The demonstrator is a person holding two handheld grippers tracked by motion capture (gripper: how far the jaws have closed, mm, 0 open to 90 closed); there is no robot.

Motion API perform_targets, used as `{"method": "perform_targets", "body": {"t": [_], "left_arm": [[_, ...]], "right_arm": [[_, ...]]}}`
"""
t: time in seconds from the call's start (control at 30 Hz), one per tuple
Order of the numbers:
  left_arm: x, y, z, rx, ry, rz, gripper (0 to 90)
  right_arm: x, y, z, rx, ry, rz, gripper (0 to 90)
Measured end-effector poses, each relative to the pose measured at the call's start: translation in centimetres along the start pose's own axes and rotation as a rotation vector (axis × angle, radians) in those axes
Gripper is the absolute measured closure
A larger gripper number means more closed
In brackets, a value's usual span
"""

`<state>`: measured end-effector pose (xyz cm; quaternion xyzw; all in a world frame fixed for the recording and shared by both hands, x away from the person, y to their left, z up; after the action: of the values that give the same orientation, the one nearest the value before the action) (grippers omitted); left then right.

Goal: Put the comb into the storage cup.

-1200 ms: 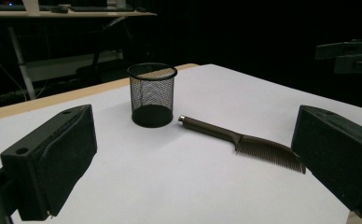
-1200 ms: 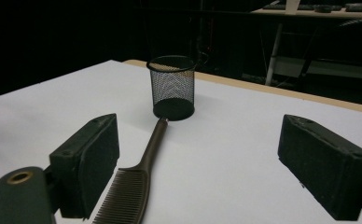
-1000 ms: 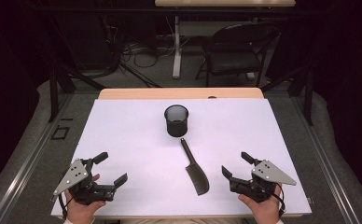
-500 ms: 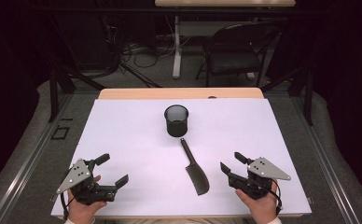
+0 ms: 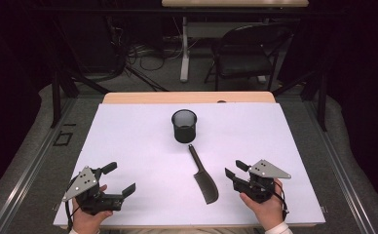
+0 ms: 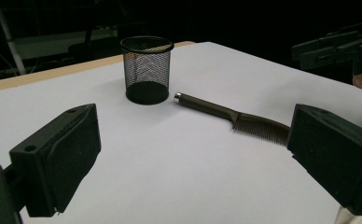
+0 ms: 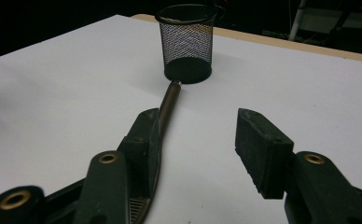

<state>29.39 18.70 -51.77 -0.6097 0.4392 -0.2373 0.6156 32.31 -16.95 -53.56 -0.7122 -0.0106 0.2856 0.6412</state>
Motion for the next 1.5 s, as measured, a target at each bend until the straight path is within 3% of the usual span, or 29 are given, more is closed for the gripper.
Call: {"method": "perform_targets", "body": {"t": [0.27,0.47,0.63,0.67,1.03,1.5], "left_arm": [[0.2,0.2,0.1,-0.011,-0.003,0.007,3.8],[0.2,0.4,0.2,-0.016,-0.008,0.011,4.7],[0.1,0.4,0.1,-0.016,-0.009,0.008,4.9],[0.1,0.4,0.2,-0.018,-0.009,0.007,5.0],[0.1,0.4,0.2,-0.018,-0.008,0.006,6.2],[0.2,0.6,0.2,-0.026,-0.002,0.013,8.6]], "right_arm": [[0.6,0.4,0.3,0.012,-0.013,0.017,50.0],[0.9,-0.1,0.6,0.035,-0.025,0.001,52.4],[1.2,-0.1,0.8,0.039,-0.034,0.038,52.1],[1.4,0.0,0.9,0.051,-0.039,0.076,51.6],[2.5,-1.2,1.4,0.025,-0.029,0.134,53.4],[5.5,-1.8,2.3,0.052,-0.038,0.227,70.3]]}}
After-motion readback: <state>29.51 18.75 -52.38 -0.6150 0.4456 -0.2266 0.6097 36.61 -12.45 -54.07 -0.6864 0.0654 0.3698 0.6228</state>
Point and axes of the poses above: each handheld gripper's, and its own axes: x roughly forward along the jaws, y roughly out of its underside, z roughly to its left, the point moved 8 cm from there along x, roughly forward along the jaws, and after that the axes turned 10 degrees about y, right-handed, at the moved point
